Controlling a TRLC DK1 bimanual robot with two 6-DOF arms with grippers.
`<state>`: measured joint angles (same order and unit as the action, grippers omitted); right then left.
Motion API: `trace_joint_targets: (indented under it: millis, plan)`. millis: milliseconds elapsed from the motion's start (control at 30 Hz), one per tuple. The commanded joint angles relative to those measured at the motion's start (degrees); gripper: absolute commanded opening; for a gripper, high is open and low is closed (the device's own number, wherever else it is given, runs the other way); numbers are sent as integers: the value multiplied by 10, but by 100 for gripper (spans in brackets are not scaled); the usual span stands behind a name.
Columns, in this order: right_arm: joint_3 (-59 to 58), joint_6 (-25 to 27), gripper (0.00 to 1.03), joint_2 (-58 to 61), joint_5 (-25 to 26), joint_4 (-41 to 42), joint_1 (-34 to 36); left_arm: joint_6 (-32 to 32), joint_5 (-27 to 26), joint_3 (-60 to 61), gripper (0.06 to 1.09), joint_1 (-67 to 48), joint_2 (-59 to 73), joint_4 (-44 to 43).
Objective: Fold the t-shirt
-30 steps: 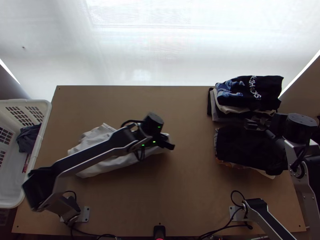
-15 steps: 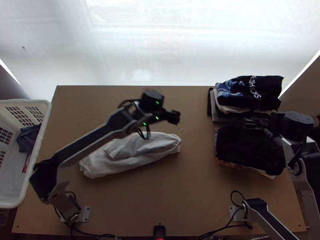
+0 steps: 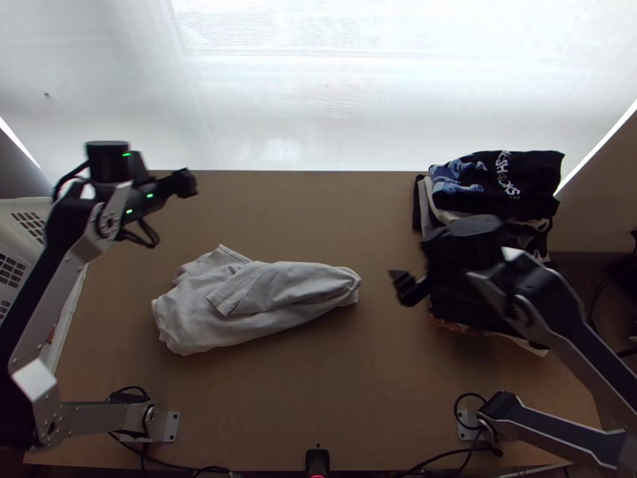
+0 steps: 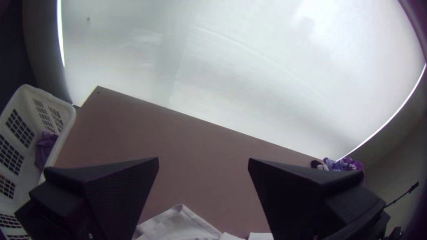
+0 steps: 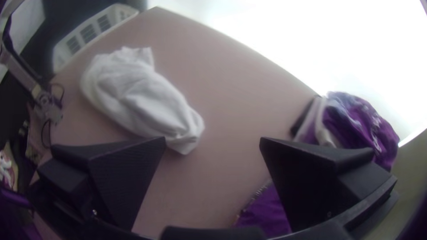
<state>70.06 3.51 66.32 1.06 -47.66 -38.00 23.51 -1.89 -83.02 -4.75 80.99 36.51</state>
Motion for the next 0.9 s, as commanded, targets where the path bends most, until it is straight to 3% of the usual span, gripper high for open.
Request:
trace_joint_targets:
  millis: [0, 300, 567, 867]
  plan:
    - [68, 41, 98, 150, -3, 11, -209, -11, -4, 105, 103, 104, -117, 7]
    - [253, 62, 98, 352, -4, 66, -316, -11, -3, 169, 103, 171, -218, 16]
    - [423, 52, 98, 509, -11, 44, -328, -37, -4, 236, 103, 187, -263, -31]
    - [481, 54, 98, 589, -12, 95, -328, -42, -6, 289, 103, 207, -267, -72]
